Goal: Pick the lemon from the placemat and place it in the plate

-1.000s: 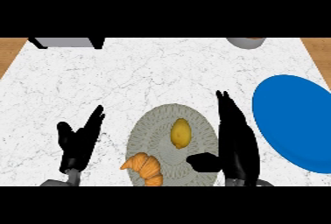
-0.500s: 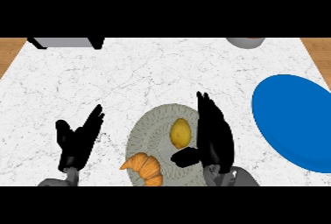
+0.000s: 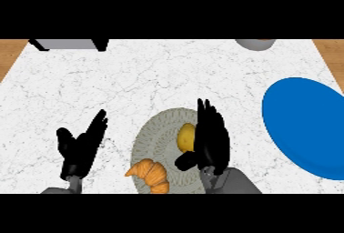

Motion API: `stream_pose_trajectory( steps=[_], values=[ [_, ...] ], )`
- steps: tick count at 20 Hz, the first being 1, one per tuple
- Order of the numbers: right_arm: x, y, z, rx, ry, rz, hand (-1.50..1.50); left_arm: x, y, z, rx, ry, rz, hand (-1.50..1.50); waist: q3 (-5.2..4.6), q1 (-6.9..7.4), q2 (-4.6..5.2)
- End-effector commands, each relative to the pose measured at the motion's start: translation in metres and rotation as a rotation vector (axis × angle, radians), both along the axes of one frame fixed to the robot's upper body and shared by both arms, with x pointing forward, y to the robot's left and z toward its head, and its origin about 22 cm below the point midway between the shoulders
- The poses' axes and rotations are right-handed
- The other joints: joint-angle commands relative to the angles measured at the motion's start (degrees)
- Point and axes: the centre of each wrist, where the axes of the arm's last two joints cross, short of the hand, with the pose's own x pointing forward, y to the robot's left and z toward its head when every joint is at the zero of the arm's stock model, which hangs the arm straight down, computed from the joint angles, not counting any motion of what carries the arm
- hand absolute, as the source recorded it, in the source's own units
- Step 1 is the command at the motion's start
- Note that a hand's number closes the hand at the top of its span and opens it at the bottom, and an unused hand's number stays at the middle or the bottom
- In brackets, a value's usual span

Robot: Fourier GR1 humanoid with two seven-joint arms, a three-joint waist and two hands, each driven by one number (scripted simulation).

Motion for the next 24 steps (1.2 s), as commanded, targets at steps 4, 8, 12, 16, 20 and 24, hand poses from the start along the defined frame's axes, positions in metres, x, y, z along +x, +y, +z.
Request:
stream_pose_trajectory(
  steps=[4, 8, 12, 16, 20, 24],
  values=[
    [0.005, 0.010, -0.014, -0.048, 0.076, -0.116, -1.50, -0.010, -0.009, -0.019, 0.006, 0.037, -0.006, 0.00, -0.23, -0.06, 0.17],
    [0.001, 0.008, -0.021, -0.008, 0.088, -0.098, -1.50, -0.004, 0.008, -0.008, 0.001, 0.070, -0.005, 0.00, -0.22, -0.10, 0.15],
    [0.022, -0.005, -0.049, -0.036, 0.122, -0.085, -1.50, -0.015, -0.002, -0.014, 0.003, 0.047, -0.008, 0.00, -0.21, 0.03, 0.22],
    [0.014, 0.018, -0.029, -0.088, 0.205, 0.025, 1.50, 0.005, 0.017, 0.008, -0.014, 0.040, -0.004, 0.00, -0.23, 0.03, 0.16],
    [0.031, 0.011, -0.033, -0.130, 0.144, 0.022, 1.50, -0.002, 0.012, -0.005, -0.026, 0.039, 0.013, 0.00, -0.23, -0.13, 0.16],
    [0.023, 0.006, -0.056, -0.152, 0.119, 0.014, 1.50, 0.004, 0.025, -0.002, -0.010, 0.049, 0.010, 0.00, -0.23, -0.29, 0.16]
  ],
)
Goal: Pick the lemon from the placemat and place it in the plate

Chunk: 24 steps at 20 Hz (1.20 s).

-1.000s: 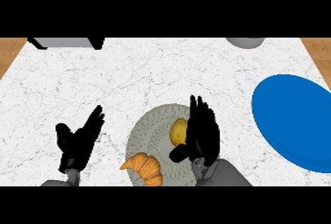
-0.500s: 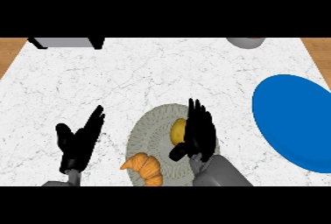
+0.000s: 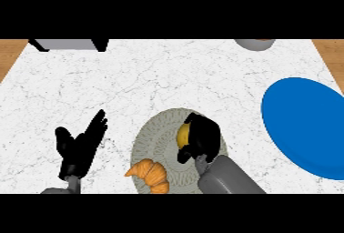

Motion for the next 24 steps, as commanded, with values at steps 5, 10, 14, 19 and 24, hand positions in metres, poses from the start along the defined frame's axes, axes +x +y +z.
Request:
stream_pose_trajectory(
  steps=[5, 10, 14, 19, 24],
  values=[
    [0.053, -0.001, 0.020, -0.048, -0.007, -0.329, 1.50, 0.000, -0.011, 0.000, -0.002, 0.025, -0.054, 0.00, -0.23, 2.02, 0.80],
    [0.077, 0.006, 0.042, -0.046, -0.216, -0.460, 1.50, 0.010, -0.022, 0.000, -0.010, 0.027, -0.046, 0.00, -0.27, 2.38, 0.87],
    [0.095, 0.009, 0.070, -0.112, -0.503, -0.462, 1.50, -0.004, -0.013, -0.008, -0.004, 0.046, -0.031, 0.00, -0.34, 1.38, 0.31],
    [0.105, 0.008, 0.088, -0.108, -0.650, -0.570, 1.50, -0.002, -0.011, -0.005, -0.007, 0.046, -0.017, 0.00, -0.28, 0.56, 0.20],
    [0.107, -0.008, 0.103, -0.050, -0.762, -0.684, 1.50, -0.007, -0.007, -0.009, 0.001, 0.047, 0.013, 0.00, -0.24, -1.24, -0.31]
  ],
)
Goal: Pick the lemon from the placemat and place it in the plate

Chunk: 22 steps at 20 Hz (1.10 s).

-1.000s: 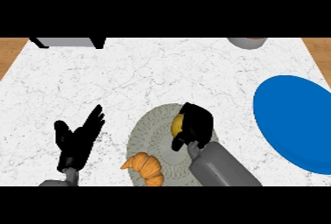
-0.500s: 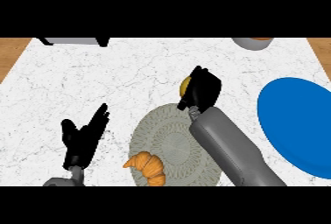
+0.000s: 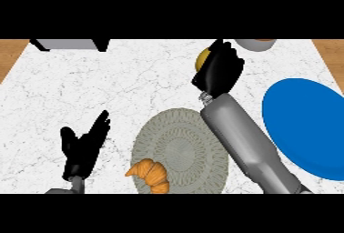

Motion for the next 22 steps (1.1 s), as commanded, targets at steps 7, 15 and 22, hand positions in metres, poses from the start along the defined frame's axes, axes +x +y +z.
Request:
stream_pose_trajectory(
  steps=[7, 15, 22],
  values=[
    [-0.005, -0.050, 0.008, 0.311, -0.355, -0.283, 1.50, -0.014, 0.013, -0.017, 0.002, 0.036, 0.055, 0.00, -0.13, -2.28, 0.18],
    [-0.019, -0.143, -0.022, 0.151, -0.429, -0.514, 1.50, -0.008, 0.021, -0.008, 0.018, 0.040, 0.035, 0.00, -0.13, -1.74, 0.42],
    [-0.046, -0.231, -0.052, 0.136, -0.471, -0.569, 1.50, -0.009, 0.005, -0.005, -0.007, 0.011, 0.011, 0.00, -0.10, -0.64, 0.49]
  ],
)
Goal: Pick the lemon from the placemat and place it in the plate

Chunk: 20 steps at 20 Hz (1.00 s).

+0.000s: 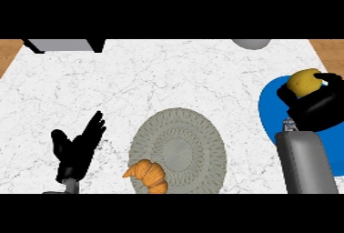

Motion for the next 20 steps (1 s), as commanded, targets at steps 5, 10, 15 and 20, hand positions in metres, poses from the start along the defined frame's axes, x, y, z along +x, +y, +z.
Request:
stream_pose_trajectory(
  steps=[5, 10, 15, 20],
  values=[
    [-0.020, -0.093, -0.017, 0.100, -0.116, -0.128, 1.50, -0.004, -0.011, -0.002, 0.000, 0.044, -0.013, 0.00, -0.18, 0.94, 0.25],
    [-0.018, -0.120, -0.017, 0.310, 0.013, -0.198, 1.50, -0.004, 0.002, -0.014, 0.001, 0.030, 0.001, 0.00, -0.20, 0.93, 0.28],
    [-0.037, -0.148, -0.056, 0.432, 0.215, -0.145, -1.50, -0.005, -0.014, -0.013, 0.001, 0.034, -0.025, 0.00, 0.00, 1.38, 0.50],
    [-0.037, -0.154, -0.063, 0.420, 0.118, 0.023, -1.50, -0.005, 0.002, -0.016, -0.004, 0.036, -0.031, 0.00, -0.06, 1.28, 0.47]
  ],
)
